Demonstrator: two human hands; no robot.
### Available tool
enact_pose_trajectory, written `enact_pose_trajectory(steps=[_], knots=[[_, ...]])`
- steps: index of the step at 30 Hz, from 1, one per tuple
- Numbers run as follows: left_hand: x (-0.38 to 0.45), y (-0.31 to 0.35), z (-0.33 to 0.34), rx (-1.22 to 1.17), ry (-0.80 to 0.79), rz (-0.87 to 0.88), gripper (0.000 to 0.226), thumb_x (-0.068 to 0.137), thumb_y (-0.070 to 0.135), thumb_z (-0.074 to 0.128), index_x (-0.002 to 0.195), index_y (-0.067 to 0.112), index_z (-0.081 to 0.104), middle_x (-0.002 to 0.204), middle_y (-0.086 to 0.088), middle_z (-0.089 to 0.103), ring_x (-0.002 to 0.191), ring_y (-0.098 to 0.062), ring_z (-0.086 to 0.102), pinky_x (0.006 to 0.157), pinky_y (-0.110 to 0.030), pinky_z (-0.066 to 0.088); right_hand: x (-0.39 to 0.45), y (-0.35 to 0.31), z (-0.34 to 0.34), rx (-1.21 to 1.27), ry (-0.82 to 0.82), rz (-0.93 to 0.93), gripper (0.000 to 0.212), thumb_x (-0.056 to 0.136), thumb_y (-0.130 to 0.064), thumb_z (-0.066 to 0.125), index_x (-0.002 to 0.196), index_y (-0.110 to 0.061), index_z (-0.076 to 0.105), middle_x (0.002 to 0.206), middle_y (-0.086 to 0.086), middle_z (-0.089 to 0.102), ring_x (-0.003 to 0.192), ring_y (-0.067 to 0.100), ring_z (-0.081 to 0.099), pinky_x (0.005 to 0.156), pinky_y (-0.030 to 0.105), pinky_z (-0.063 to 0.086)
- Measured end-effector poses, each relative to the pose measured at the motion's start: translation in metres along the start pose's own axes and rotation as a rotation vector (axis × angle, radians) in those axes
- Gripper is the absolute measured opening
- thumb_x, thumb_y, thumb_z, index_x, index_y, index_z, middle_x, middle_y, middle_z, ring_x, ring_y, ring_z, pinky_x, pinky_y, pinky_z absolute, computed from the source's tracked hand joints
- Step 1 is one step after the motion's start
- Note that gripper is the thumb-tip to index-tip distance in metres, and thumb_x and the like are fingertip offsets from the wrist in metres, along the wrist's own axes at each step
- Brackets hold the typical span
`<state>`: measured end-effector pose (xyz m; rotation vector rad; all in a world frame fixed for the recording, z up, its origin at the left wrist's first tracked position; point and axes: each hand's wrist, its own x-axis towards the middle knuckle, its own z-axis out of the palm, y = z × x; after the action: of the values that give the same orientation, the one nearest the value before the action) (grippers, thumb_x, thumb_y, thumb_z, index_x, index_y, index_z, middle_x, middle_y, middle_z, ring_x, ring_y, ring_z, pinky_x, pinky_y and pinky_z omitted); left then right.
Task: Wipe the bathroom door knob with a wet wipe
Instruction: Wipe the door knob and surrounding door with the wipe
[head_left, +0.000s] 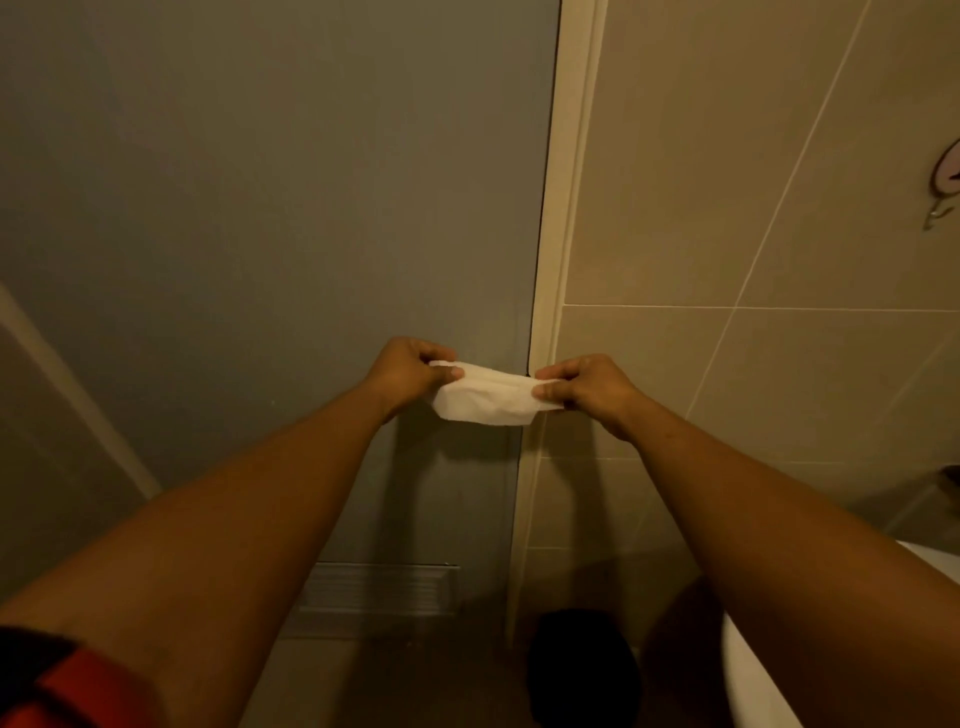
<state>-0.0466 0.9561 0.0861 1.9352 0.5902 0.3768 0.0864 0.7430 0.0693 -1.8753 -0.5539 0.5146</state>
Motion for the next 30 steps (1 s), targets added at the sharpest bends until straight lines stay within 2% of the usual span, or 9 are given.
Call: enact_pose_trajectory(steps=[2, 4, 7, 9, 11, 13, 19, 23, 30], knots=[[0.000, 0.002, 0.001, 0.100, 0.003, 0.060, 0.023, 0.081, 0.016, 0.074, 0.102, 0.006, 0.074, 0.097, -0.006, 0.070, 0.083, -0.016, 0.064, 0.071, -0.024, 0.051, -0.001, -0.003, 0.005, -0.074, 0.053, -0.025, 0.020, 0.085, -0.010, 0.075, 0.102, 0.000, 0.075, 0.089, 0.008, 0.071, 0.080, 0.020, 0.067, 0.073, 0.029, 0.060], [-0.001, 0.004, 0.002, 0.113, 0.040, 0.105, 0.019, 0.084, 0.018, 0.073, 0.096, 0.004, 0.075, 0.089, -0.008, 0.069, 0.077, -0.017, 0.062, 0.067, -0.025, 0.049, 0.000, -0.006, 0.010, -0.053, 0.132, -0.048, 0.020, 0.089, -0.013, 0.070, 0.100, 0.003, 0.073, 0.091, 0.015, 0.069, 0.081, 0.024, 0.063, 0.081, 0.041, 0.059], [0.001, 0.008, 0.001, 0.016, 0.062, 0.092, 0.018, 0.088, 0.020, 0.067, 0.095, 0.004, 0.072, 0.089, -0.012, 0.066, 0.077, -0.022, 0.062, 0.071, -0.033, 0.054, 0.000, -0.014, 0.014, 0.029, 0.173, -0.060, 0.021, 0.095, -0.014, 0.063, 0.106, 0.003, 0.068, 0.103, 0.023, 0.067, 0.086, 0.027, 0.063, 0.086, 0.048, 0.058], [0.002, 0.009, 0.000, -0.012, 0.060, 0.049, 0.017, 0.092, 0.025, 0.063, 0.097, 0.010, 0.069, 0.097, -0.011, 0.066, 0.083, -0.023, 0.062, 0.079, -0.037, 0.056, 0.000, -0.020, 0.016, 0.137, 0.149, -0.063, 0.023, 0.097, -0.013, 0.059, 0.114, 0.003, 0.063, 0.110, 0.022, 0.065, 0.088, 0.027, 0.067, 0.077, 0.038, 0.062], [0.003, 0.010, -0.001, -0.038, 0.067, 0.013, 0.019, 0.093, 0.028, 0.061, 0.099, 0.012, 0.068, 0.104, -0.012, 0.067, 0.090, -0.024, 0.063, 0.085, -0.039, 0.057, 0.001, -0.027, 0.017, 0.181, 0.160, -0.080, 0.025, 0.098, -0.012, 0.058, 0.117, 0.003, 0.061, 0.107, 0.018, 0.063, 0.081, 0.023, 0.067, 0.064, 0.026, 0.062], [0.003, 0.013, -0.001, -0.123, 0.079, -0.025, 0.019, 0.092, 0.028, 0.062, 0.099, 0.012, 0.068, 0.106, -0.012, 0.066, 0.096, -0.028, 0.064, 0.086, -0.041, 0.058, 0.003, -0.031, 0.016, 0.212, 0.189, -0.079, 0.023, 0.099, -0.013, 0.057, 0.117, 0.001, 0.062, 0.104, 0.013, 0.064, 0.078, 0.020, 0.067, 0.062, 0.025, 0.062], [0.001, 0.021, 0.008, -0.297, 0.109, -0.118, 0.030, 0.086, 0.039, 0.068, 0.099, 0.013, 0.065, 0.090, -0.005, 0.063, 0.077, -0.023, 0.066, 0.051, -0.026, 0.059, 0.012, -0.024, 0.012, 0.258, 0.234, -0.004, 0.029, 0.099, -0.020, 0.057, 0.122, -0.002, 0.060, 0.102, 0.013, 0.064, 0.071, 0.018, 0.064, 0.055, 0.026, 0.056], [0.002, 0.017, 0.015, -0.224, 0.178, -0.118, 0.036, 0.085, 0.048, 0.065, 0.093, 0.013, 0.066, 0.077, -0.008, 0.064, 0.051, -0.015, 0.055, 0.041, -0.020, 0.051, 0.016, -0.015, 0.013, 0.219, 0.267, 0.024, 0.032, 0.099, -0.025, 0.058, 0.124, -0.005, 0.062, 0.078, 0.007, 0.060, 0.059, 0.014, 0.052, 0.049, 0.025, 0.046], [0.009, 0.002, 0.020, -0.101, 0.262, -0.129, 0.038, 0.087, 0.046, 0.063, 0.074, 0.011, 0.063, 0.065, -0.010, 0.058, 0.046, -0.019, 0.051, 0.039, -0.023, 0.048, 0.024, -0.006, 0.019, 0.183, 0.288, 0.047, 0.035, 0.096, -0.026, 0.062, 0.123, -0.004, 0.063, 0.092, 0.009, 0.061, 0.066, 0.015, 0.052, 0.050, 0.025, 0.043]])
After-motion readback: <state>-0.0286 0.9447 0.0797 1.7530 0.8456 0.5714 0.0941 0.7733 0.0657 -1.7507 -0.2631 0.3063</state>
